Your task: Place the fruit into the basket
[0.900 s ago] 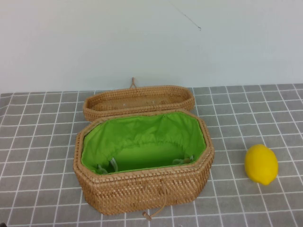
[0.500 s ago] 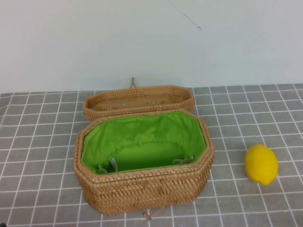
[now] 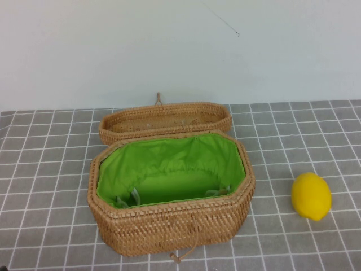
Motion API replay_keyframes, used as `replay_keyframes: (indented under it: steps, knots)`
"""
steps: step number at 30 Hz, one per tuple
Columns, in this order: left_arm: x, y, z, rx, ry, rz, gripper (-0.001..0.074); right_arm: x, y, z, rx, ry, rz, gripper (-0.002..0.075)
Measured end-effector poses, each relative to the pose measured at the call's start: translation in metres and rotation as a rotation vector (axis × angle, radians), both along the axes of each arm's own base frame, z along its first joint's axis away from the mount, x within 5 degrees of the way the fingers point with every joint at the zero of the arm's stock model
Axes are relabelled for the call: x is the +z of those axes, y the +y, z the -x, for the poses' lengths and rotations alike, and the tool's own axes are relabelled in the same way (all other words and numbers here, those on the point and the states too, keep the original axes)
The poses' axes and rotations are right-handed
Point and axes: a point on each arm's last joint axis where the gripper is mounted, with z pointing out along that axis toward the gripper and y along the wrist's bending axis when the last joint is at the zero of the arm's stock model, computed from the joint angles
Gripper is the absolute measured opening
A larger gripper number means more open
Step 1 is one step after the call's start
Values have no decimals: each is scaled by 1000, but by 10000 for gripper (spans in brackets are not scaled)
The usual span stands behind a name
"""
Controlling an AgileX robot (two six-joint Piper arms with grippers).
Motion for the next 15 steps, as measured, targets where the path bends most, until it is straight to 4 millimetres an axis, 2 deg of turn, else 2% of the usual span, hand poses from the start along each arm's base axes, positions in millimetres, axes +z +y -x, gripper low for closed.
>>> replay_keyframes:
  steps: [8, 15]
  knots:
    - [0, 0, 0, 0, 0, 0, 1, 2, 0, 0, 1, -18, 0, -2]
    - [0, 0, 0, 0, 0, 0, 1, 18, 1, -3, 16, -204, 7, -2]
